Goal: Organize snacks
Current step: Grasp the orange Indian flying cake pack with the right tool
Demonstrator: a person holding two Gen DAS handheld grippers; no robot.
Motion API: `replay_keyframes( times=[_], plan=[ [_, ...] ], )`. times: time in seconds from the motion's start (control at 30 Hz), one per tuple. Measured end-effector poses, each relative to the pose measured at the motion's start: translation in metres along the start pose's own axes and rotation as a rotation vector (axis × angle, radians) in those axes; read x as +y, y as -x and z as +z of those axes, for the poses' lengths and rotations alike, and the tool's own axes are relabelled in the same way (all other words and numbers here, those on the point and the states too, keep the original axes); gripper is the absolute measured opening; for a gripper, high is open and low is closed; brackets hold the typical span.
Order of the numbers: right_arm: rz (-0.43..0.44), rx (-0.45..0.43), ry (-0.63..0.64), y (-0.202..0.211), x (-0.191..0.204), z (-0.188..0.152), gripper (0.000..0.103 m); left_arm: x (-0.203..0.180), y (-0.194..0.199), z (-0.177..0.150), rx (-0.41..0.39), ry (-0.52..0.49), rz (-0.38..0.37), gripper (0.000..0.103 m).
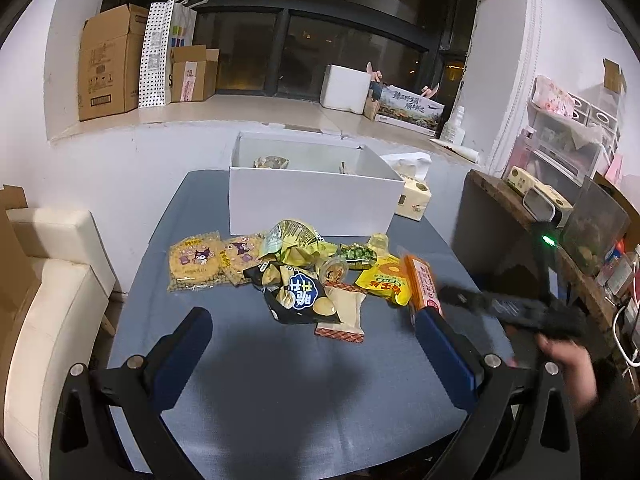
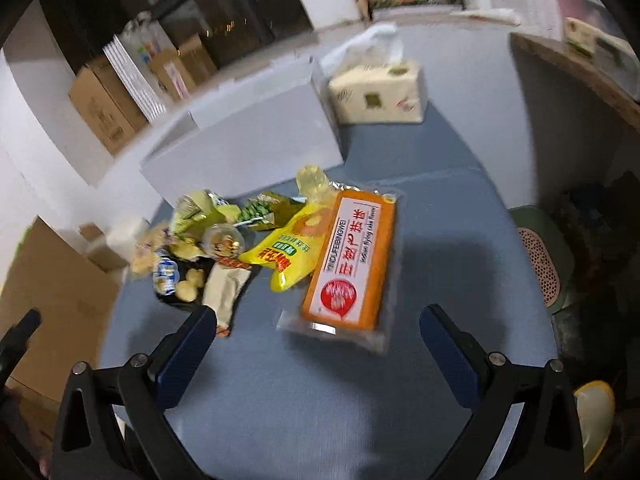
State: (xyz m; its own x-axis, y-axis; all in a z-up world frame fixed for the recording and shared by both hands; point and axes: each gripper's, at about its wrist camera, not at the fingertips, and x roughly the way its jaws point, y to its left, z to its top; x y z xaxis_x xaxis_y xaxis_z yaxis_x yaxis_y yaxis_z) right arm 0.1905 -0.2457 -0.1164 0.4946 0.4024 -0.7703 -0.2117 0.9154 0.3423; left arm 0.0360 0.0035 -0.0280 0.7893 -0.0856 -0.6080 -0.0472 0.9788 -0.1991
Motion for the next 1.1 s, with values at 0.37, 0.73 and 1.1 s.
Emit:
replay_keyframes(
  times=[0.37, 0.73, 1.1],
  plan=[
    [-0.150, 0.182, -0.090, -0.091, -0.005, 0.056, 0.103, 0.011, -0.012, -0.005, 0.028, 0.037, 0.007, 0.103],
    [-0.090, 0.128, -0.083, -0.065, -0.018, 0.048, 0.060, 0.017, -0.021, -0.011, 0.048, 0.058, 0.004, 0.103],
    [0.066, -0.081, 0.035, 0.037, 0.010, 0.029, 0.060, 0.012, -0.070, -0.006, 0.130, 0.039, 0.038, 0.103]
  ],
)
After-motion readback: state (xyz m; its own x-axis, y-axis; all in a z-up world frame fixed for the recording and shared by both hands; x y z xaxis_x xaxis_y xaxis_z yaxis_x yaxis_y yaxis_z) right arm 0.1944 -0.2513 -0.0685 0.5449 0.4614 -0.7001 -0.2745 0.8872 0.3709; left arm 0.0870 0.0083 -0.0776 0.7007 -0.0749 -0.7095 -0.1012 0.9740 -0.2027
